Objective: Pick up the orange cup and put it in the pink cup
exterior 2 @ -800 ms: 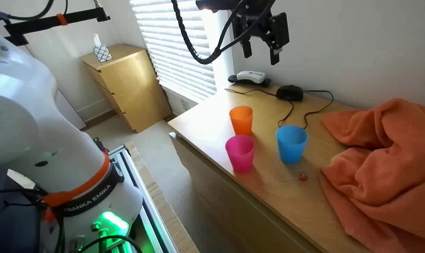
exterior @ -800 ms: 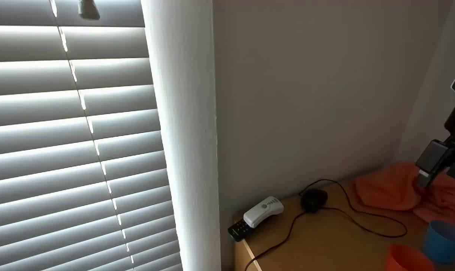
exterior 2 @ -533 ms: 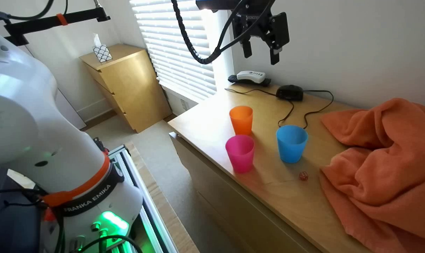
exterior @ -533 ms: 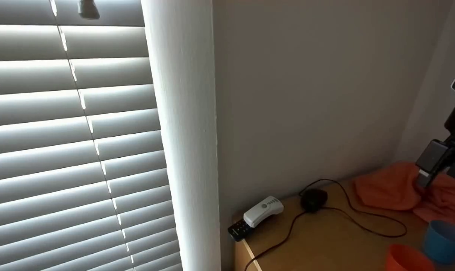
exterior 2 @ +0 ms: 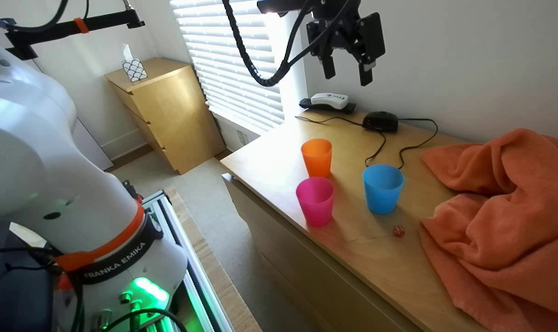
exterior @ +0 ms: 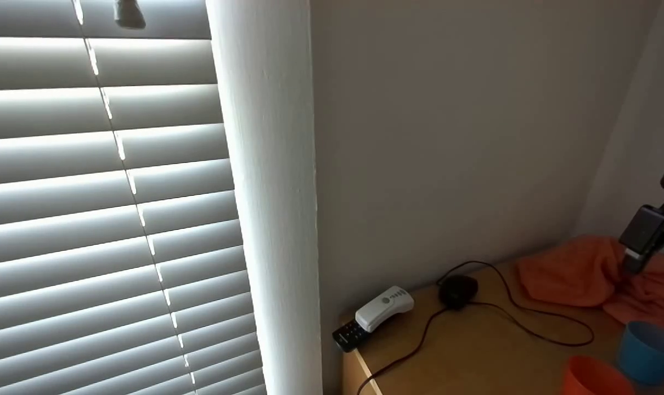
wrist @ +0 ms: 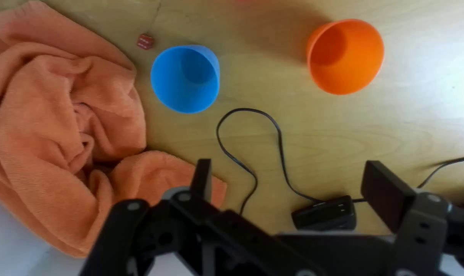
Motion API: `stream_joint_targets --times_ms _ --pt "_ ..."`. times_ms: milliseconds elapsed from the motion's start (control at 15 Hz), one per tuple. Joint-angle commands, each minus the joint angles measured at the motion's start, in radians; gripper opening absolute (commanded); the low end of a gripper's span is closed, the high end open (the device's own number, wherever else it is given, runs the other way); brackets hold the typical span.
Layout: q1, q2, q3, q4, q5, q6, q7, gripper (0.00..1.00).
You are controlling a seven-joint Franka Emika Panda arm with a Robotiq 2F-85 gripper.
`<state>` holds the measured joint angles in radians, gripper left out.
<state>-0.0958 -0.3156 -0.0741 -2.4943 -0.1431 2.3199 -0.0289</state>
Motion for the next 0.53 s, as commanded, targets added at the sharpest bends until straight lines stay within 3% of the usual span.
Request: stream_joint_targets --times_ms 0,133,200,467 --pt "-0.063 -0.076 0.039 -0.040 -0.136 -0.080 0.140 1.00" --pt "-0.067 -0.094 0.043 -0.039 -0.142 -0.158 0.182 1.00" --pt "-0.049 -0.043 0.024 -0.004 -0.115 -0.110 0.132 1.00" --pt "-0.054 -0.066 0.028 -0.009 -0.117 -0.150 0.153 1.00"
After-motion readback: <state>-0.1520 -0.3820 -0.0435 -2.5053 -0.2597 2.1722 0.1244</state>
